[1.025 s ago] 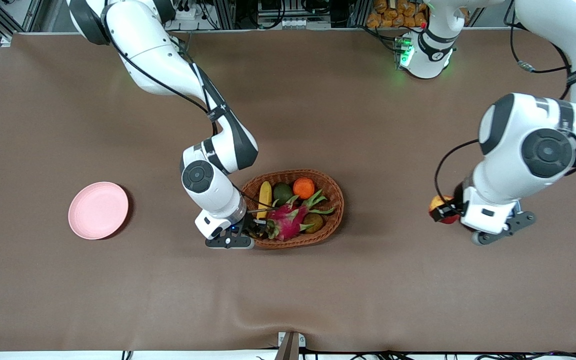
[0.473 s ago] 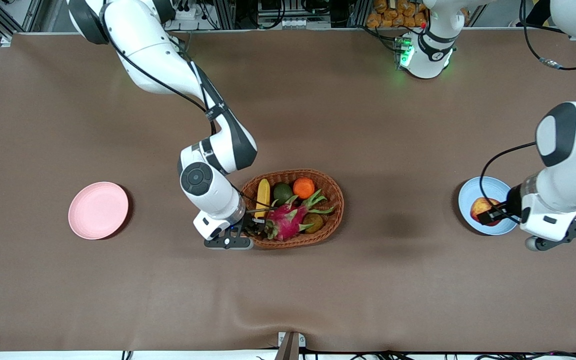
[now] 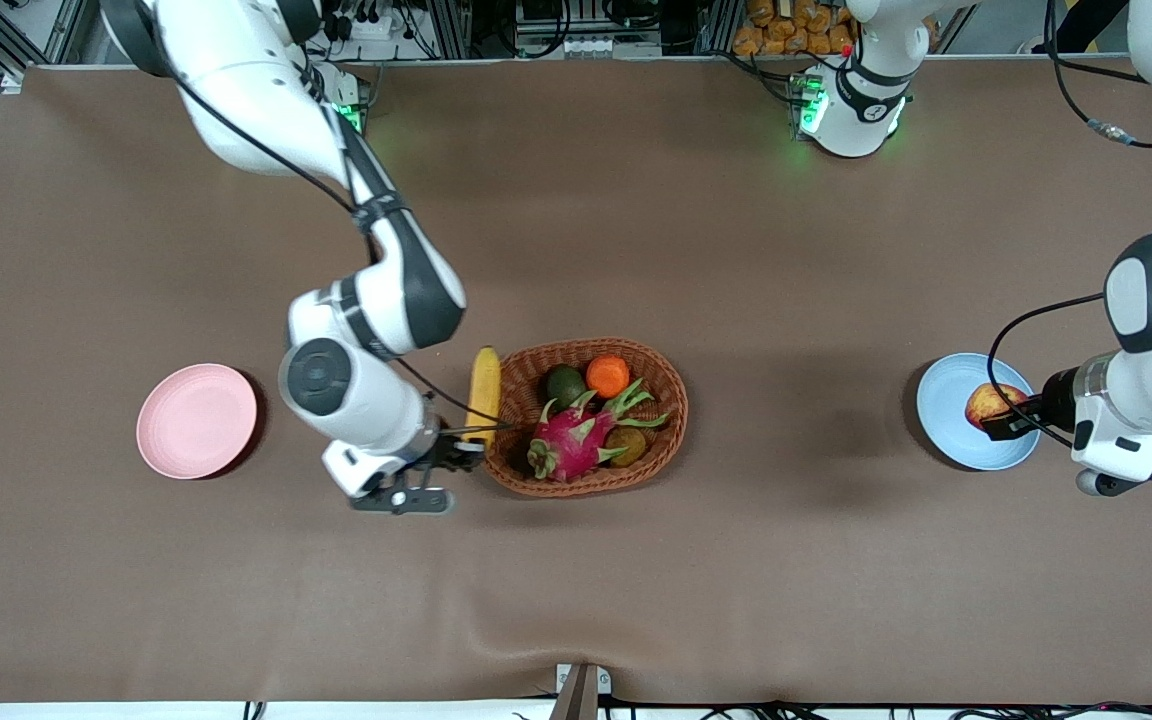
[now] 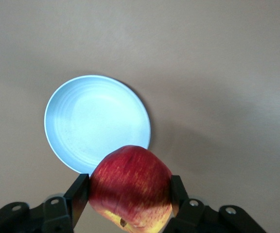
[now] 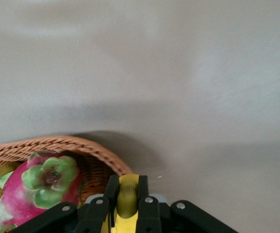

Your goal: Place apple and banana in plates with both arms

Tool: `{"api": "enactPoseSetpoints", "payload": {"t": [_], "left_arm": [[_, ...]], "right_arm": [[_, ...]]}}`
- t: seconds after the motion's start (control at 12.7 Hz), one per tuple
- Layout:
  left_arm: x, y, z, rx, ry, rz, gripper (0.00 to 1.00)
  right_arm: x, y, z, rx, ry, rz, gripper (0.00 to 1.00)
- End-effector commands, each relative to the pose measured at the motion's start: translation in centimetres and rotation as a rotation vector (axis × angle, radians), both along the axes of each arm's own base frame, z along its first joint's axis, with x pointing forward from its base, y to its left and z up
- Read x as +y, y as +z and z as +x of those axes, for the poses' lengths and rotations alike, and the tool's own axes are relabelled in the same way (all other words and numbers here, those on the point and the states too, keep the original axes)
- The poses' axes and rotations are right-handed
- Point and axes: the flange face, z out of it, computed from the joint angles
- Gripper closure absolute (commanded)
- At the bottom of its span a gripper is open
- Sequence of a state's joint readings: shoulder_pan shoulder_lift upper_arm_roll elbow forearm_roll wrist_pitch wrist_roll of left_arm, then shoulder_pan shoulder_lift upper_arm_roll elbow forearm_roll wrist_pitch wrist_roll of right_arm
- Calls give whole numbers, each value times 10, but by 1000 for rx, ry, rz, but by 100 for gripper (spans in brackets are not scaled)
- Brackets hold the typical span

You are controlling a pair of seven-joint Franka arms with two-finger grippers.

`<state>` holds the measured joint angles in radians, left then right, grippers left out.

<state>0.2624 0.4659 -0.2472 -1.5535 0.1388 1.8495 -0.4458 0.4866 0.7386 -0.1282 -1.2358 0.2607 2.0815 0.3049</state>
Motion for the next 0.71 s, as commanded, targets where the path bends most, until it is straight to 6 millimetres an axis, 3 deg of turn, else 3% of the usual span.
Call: {"api": "enactPoseSetpoints", "payload": {"t": [0.0, 0.32, 0.63], "left_arm": [[8, -11, -4, 27, -15, -24, 100], [33, -36, -7, 65, 12, -33, 100], [69, -66, -9, 83, 42, -52, 100]], "right_arm": [[-71, 15, 14, 26, 81, 13, 96], [-197, -1, 26, 79, 227, 9, 98], [-298, -12, 29, 50, 372, 15, 98]]}}
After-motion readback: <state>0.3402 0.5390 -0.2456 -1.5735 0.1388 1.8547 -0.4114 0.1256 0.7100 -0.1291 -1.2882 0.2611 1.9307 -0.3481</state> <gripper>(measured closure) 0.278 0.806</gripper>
